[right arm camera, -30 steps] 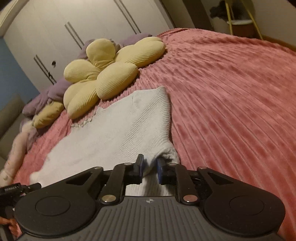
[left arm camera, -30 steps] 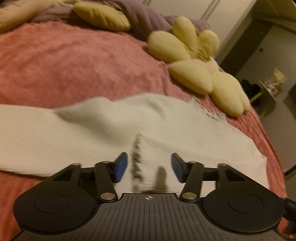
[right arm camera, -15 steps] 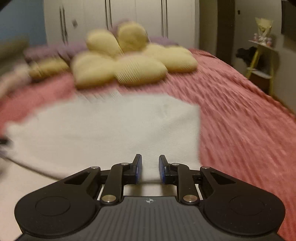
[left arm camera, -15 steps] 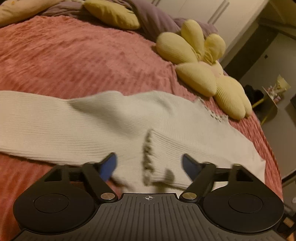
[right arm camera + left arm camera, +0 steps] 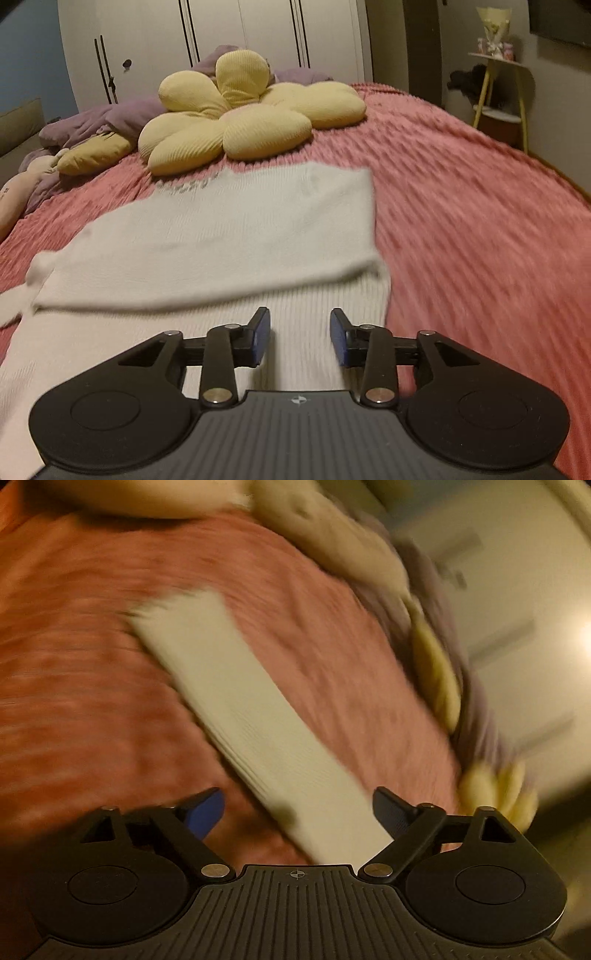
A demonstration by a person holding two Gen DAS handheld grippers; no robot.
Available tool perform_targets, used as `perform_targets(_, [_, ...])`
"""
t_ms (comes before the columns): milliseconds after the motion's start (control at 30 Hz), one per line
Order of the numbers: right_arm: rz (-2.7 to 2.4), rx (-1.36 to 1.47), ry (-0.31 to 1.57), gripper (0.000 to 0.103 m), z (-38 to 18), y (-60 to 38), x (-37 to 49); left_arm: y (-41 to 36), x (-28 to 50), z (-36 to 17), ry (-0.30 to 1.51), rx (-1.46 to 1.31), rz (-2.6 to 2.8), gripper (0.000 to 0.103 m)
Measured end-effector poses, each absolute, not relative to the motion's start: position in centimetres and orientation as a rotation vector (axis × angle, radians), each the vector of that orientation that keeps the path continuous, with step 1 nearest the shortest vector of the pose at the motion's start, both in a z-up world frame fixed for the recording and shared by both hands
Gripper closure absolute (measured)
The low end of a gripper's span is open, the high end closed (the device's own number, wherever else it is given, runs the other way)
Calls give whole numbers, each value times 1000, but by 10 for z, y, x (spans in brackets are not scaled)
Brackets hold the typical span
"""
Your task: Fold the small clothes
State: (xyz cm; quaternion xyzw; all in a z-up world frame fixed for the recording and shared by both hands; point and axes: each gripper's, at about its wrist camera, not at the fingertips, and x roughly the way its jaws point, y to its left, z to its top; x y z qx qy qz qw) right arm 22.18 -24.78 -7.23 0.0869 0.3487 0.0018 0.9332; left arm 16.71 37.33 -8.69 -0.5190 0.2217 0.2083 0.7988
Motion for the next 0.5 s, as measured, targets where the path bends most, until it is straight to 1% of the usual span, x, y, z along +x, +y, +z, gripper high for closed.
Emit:
perform_targets(133, [-23, 188, 717, 53, -69, -239, 213, 402, 151, -99, 335, -1259, 498, 11])
perform_targets(233, [-16, 181, 721, 53, -64, -233, 216, 417, 153, -104, 266, -1323, 491, 12])
perform_targets(300, [-20, 179, 719, 53, -63, -231, 218, 422, 158, -103, 254, -1320, 497, 15])
perform_targets(367, [-31, 188, 722, 53, -63, -231, 219, 423, 163, -103, 269, -1301, 505, 22])
perform_targets(433, [-38, 188, 728, 53, -64, -230, 218, 424, 169, -105, 294, -1289, 524, 32])
perform_targets(467, [-39, 181, 730, 53, -64, -229, 218, 424, 170, -105, 303, -1283, 527, 35])
perform_targets(500, [-40, 174, 732, 53, -65, -228, 217, 427, 167, -106, 310, -1276, 529, 44])
